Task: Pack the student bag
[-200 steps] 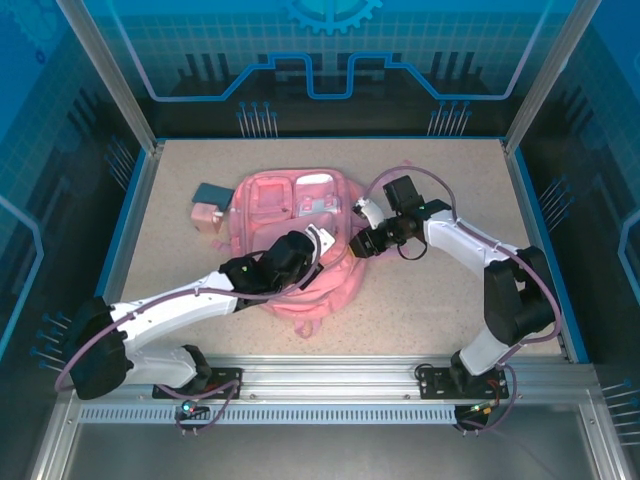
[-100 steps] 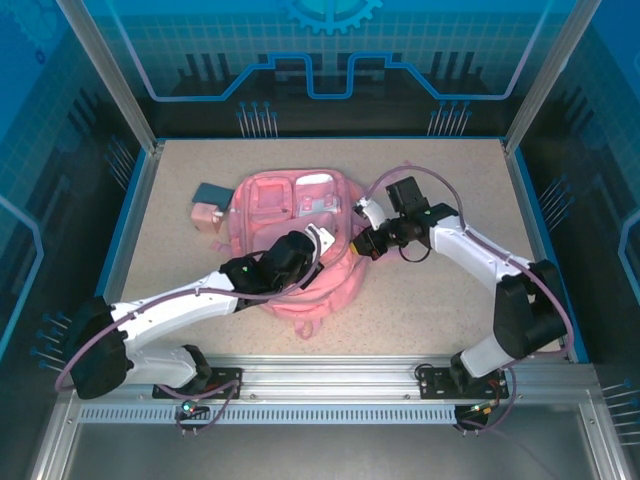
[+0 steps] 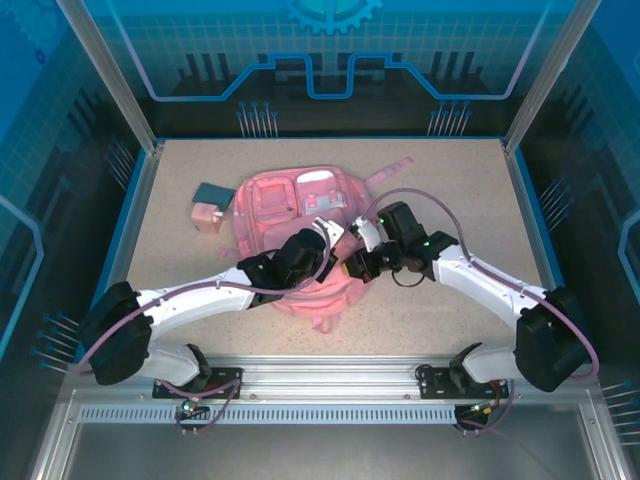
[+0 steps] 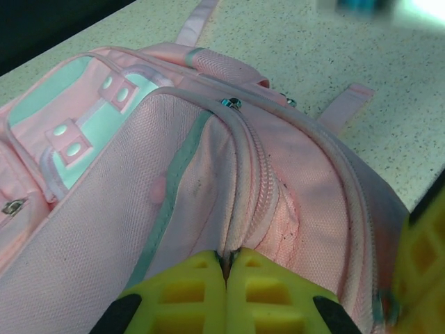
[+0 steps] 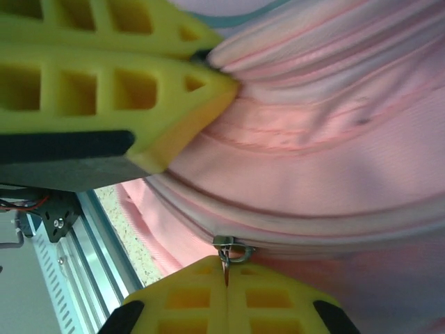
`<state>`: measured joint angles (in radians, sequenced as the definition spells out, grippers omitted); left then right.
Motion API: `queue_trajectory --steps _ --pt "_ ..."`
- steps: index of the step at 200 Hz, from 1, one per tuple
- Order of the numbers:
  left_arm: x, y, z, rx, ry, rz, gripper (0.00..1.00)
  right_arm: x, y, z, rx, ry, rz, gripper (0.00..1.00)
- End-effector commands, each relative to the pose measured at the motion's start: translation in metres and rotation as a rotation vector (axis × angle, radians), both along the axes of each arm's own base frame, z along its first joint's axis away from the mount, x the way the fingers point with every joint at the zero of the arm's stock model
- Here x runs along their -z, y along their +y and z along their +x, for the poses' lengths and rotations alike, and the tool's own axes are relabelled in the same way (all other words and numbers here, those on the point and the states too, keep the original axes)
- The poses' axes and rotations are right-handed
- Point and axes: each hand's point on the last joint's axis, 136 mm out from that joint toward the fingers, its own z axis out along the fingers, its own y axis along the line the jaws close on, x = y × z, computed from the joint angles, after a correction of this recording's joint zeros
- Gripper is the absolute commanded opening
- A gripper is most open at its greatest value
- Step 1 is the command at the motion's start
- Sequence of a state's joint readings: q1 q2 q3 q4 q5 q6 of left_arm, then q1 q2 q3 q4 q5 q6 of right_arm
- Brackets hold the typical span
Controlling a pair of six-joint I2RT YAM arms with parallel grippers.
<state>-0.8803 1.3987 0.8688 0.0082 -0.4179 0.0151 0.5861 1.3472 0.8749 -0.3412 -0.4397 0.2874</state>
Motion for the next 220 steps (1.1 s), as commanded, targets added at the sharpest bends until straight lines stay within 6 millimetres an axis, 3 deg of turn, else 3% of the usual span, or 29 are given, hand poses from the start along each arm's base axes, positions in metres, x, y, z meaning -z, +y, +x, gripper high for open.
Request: queue_trajectory --steps 1,20,55,94,117,123,164,220 --pt "-0.049 -0.025 0.018 -0.023 -0.106 -0.240 0.00 -0.008 0.025 -0.018 0.046 0.135 0.160 0.02" --pt "-0.046 -0.022 0.014 -0.026 -0.094 -0.256 0.00 -0.016 0.016 -0.016 0.126 0.132 0.177 0.05" --pt "-0.040 -0.018 0.004 0.002 -0.083 -0.273 0.00 -0.035 -0.021 0.002 0.339 0.149 0.139 0.39" --pt "-0.038 -0.017 -0.005 0.039 -0.075 -0.290 0.00 -0.036 -0.043 0.030 0.565 0.343 0.207 0.57" --pt "-0.030 -0.021 -0.006 0.066 -0.075 -0.281 0.00 -0.031 -0.038 0.041 0.589 0.383 0.218 0.63" --pt "-0.028 -0.022 -0.007 0.073 -0.075 -0.281 0.00 -0.042 -0.033 0.048 0.576 0.373 0.240 0.64" --pt "-0.026 -0.027 -0.007 0.097 -0.081 -0.274 0.00 -0.041 -0.019 0.065 0.573 0.427 0.247 0.66" --pt "-0.028 -0.030 -0.015 0.139 -0.071 -0.294 0.01 -0.030 -0.004 0.075 0.539 0.506 0.231 0.70"
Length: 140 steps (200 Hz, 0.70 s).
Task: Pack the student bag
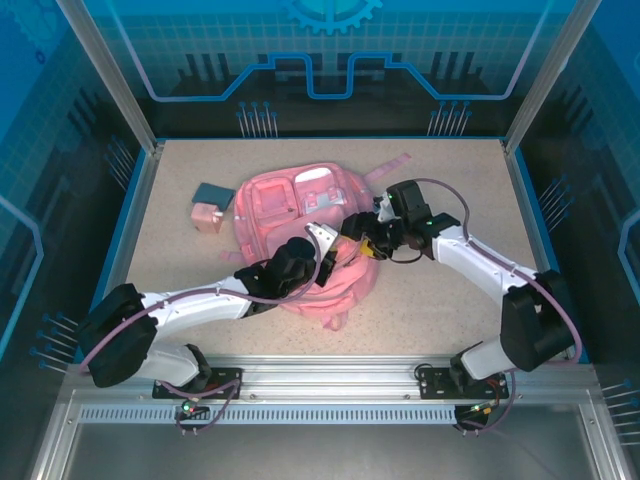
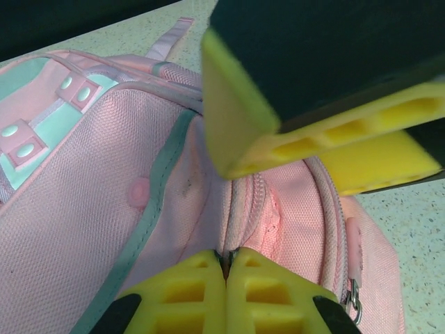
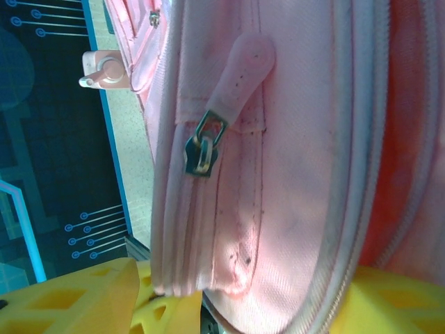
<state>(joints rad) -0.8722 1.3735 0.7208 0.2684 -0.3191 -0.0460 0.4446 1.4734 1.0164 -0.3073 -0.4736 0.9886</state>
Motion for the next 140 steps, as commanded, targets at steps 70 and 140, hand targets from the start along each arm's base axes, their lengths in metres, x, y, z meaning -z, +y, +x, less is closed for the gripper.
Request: queue_trajectory --steps 70,140 --pt "-0.038 -0.006 -0.020 0.042 0.052 -0.188 0.36 -0.004 0.029 0.019 -0.058 0.033 0.137 0.31" --pt "-0.049 0.017 -0.043 -0.033 0.196 -0.306 0.69 -0.037 -0.033 0.016 0.209 -0.173 0.060 0.11"
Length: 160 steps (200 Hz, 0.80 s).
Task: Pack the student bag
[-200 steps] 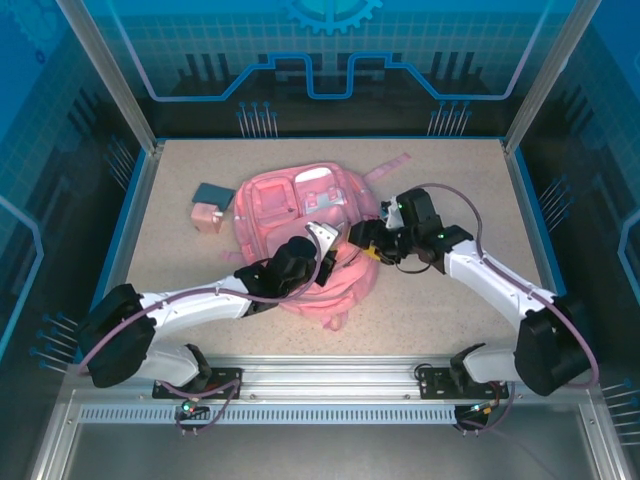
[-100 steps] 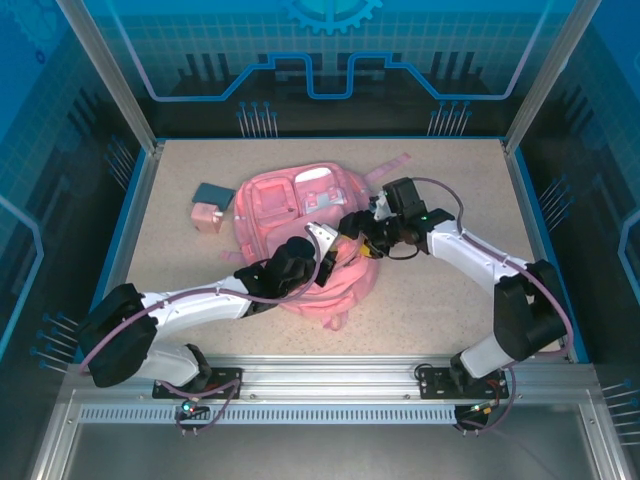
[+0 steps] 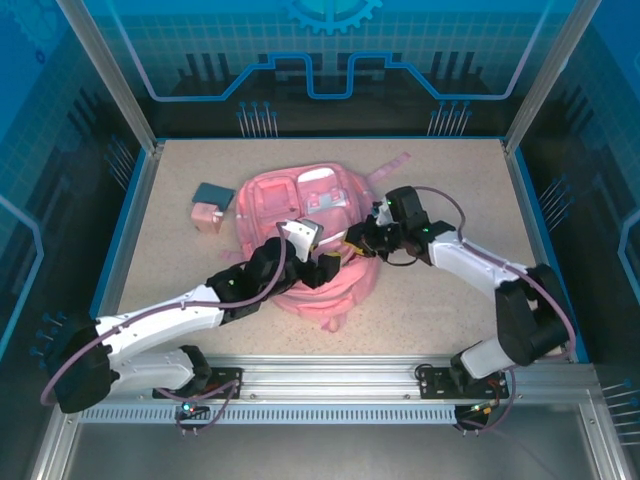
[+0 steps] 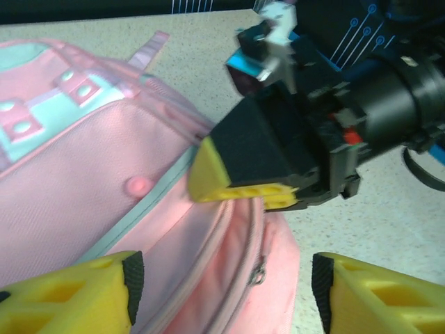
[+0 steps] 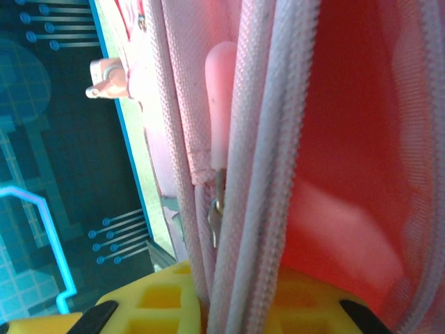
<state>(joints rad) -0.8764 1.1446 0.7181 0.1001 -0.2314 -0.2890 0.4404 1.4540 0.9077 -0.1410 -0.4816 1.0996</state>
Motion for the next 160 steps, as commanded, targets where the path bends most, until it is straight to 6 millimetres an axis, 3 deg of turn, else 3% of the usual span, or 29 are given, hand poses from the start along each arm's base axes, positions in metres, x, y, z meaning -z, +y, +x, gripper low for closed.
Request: queue_trajectory --steps 1,43,64,80,122,160 --pt "-0.002 0.003 -0.010 -0.009 0.068 -0.068 0.69 -0.043 -0.036 0.013 0.154 -0.175 -0.025 0.11" --pt "-0.018 -0.015 -0.010 0.048 0.067 -0.151 0.70 -0.041 -0.099 -0.007 0.369 -0.215 -0.154 0.12" --pt "-0.016 -0.028 -0.010 0.087 0.094 -0.161 0.70 -0.034 -0.112 -0.015 0.428 -0.190 -0.164 0.13" --pt "-0.010 -0.037 -0.012 0.111 0.131 -0.179 0.68 -0.031 -0.102 -0.017 0.396 -0.166 -0.123 0.14" --pt "0.012 -0.048 -0.020 0.137 0.260 -0.221 0.66 -0.041 -0.049 -0.012 0.251 -0.150 -0.004 0.12" --pt "0.022 -0.053 -0.027 0.157 0.322 -0.285 0.63 -0.048 -0.020 -0.002 0.179 -0.123 -0.001 0.12"
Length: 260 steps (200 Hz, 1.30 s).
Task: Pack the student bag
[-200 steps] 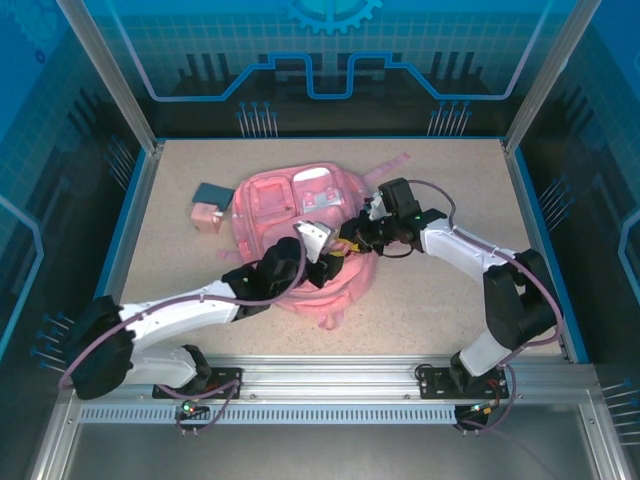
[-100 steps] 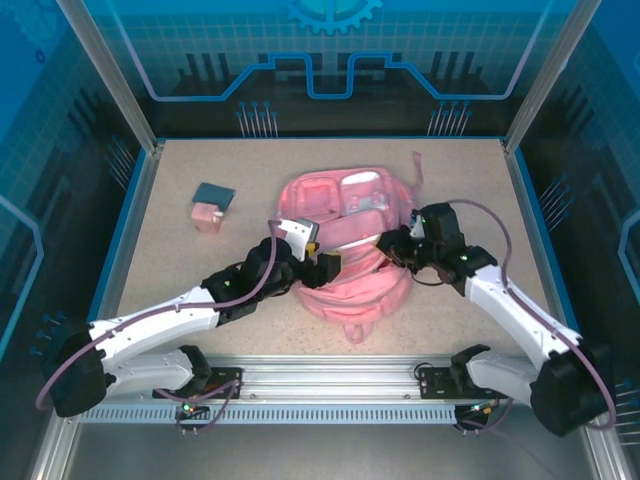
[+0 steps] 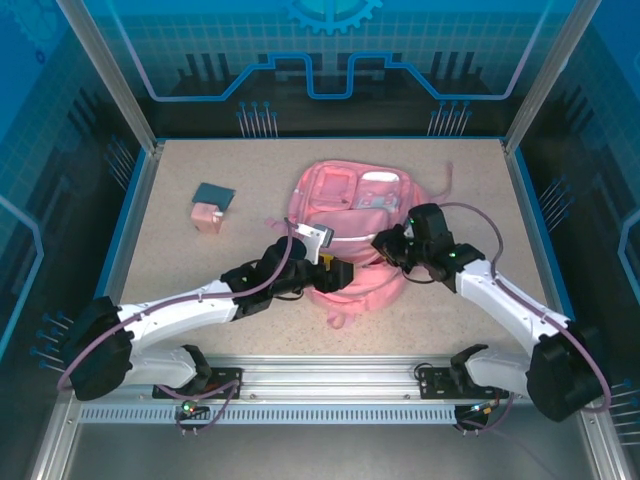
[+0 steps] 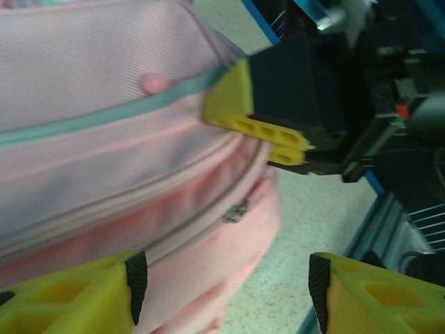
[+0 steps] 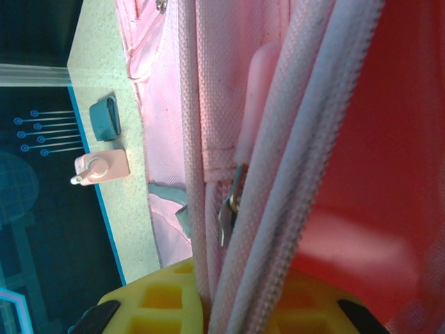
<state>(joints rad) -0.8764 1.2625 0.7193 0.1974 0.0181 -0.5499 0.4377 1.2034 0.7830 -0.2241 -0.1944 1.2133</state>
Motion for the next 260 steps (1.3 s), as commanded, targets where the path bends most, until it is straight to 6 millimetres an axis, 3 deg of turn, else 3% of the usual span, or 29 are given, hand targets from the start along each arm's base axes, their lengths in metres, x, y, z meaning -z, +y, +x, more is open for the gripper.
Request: queue_trajectory --steps 1,69,126,169,177,182,215,260 --pt "0.000 -0.010 -0.008 0.031 0.054 -0.080 0.63 -0.039 0.036 0.010 -0.110 -0.082 0.096 0.12" --pt "0.030 -0.017 0.008 -0.061 0.179 -0.060 0.51 -0.038 0.060 0.013 -0.155 -0.045 0.125 0.14" --pt "0.053 -0.005 0.020 -0.175 0.198 -0.054 0.54 -0.005 0.057 -0.008 -0.267 0.014 0.042 0.42" --pt "0.074 0.010 0.021 -0.240 0.229 -0.003 0.53 0.008 0.054 -0.022 -0.330 0.046 0.015 0.48" --pt "0.075 0.011 0.021 -0.244 0.233 -0.003 0.53 0.009 0.052 -0.025 -0.333 0.056 0.009 0.49" --pt "0.076 0.011 0.021 -0.244 0.235 -0.006 0.53 0.020 0.048 -0.032 -0.334 0.087 -0.004 0.51" --pt "0.072 0.010 0.019 -0.239 0.237 -0.031 0.53 0.024 0.041 -0.043 -0.349 0.092 -0.038 0.61" --pt "0.061 0.009 0.021 -0.231 0.218 -0.054 0.53 0.029 0.051 -0.046 -0.397 0.103 -0.018 0.62"
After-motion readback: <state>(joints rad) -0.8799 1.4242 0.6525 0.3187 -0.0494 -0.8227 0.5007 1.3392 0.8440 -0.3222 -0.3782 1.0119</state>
